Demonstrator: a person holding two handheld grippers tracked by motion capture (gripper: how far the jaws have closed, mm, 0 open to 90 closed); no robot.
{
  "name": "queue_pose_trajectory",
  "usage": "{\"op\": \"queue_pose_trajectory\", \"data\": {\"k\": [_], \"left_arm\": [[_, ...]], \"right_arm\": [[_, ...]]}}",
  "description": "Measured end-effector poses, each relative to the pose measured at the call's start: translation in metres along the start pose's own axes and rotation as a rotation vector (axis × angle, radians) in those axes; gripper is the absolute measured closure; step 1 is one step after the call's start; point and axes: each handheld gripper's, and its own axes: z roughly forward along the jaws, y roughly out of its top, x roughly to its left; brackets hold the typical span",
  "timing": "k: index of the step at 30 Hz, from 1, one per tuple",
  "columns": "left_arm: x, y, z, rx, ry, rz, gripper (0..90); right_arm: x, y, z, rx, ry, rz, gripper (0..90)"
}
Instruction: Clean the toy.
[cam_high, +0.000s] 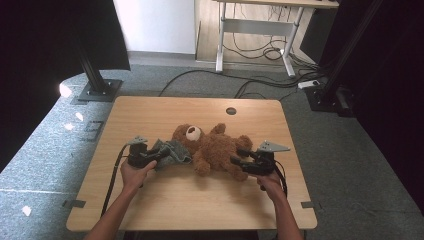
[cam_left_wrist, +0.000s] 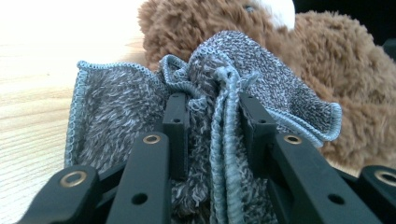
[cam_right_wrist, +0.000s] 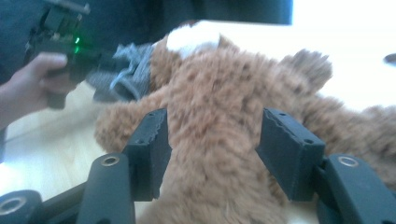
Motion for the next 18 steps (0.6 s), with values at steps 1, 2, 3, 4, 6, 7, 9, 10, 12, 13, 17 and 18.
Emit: {"op": "queue_pose_trajectory", "data": {"k": [1, 2, 3, 4, 6, 7, 9, 10, 12, 13, 17, 18], "left_arm": [[0.000, 0.000, 0.001, 0.001, 0.000, 0.001, 67.6], [0.000, -0.001, 0.001, 0.003, 0.000, 0.002, 67.6], [0.000, -0.001, 0.001, 0.003, 0.000, 0.000, 67.6], [0.000, -0.001, 0.001, 0.005, 0.000, 0.000, 67.5], [-0.001, -0.002, 0.002, 0.006, -0.001, -0.002, 67.5], [-0.001, -0.002, 0.002, 0.006, -0.001, -0.001, 67.5], [-0.001, -0.002, 0.002, 0.006, -0.002, 0.000, 67.5], [-0.001, -0.002, 0.002, 0.007, -0.002, 0.000, 67.5], [-0.002, -0.003, 0.002, 0.008, -0.006, -0.003, 67.5], [-0.002, -0.003, 0.002, 0.006, -0.007, -0.004, 67.5], [-0.001, -0.005, 0.001, 0.007, -0.013, -0.005, 67.5], [-0.002, -0.006, 0.000, 0.006, -0.016, -0.006, 67.5]], "right_arm": [[0.000, 0.004, -0.001, -0.002, -0.016, 0.000, 40.0], [-0.001, 0.010, 0.001, 0.002, -0.029, 0.000, 38.7], [-0.002, 0.014, 0.003, 0.005, -0.042, 0.002, 37.2], [-0.003, 0.019, 0.007, 0.013, -0.054, 0.008, 35.2], [-0.007, 0.029, 0.017, 0.036, -0.062, 0.024, 31.0], [-0.008, 0.033, 0.023, 0.049, -0.068, 0.035, 29.9], [-0.010, 0.040, 0.036, 0.074, -0.072, 0.051, 27.0], [-0.011, 0.044, 0.045, 0.094, -0.082, 0.063, 26.4], [-0.012, 0.048, 0.057, 0.111, -0.085, 0.081, 25.6], [-0.013, 0.049, 0.063, 0.124, -0.087, 0.087, 25.1], [-0.011, 0.045, 0.082, 0.190, -0.096, 0.080, 26.3], [-0.009, 0.043, 0.083, 0.196, -0.094, 0.077, 27.2]]}}
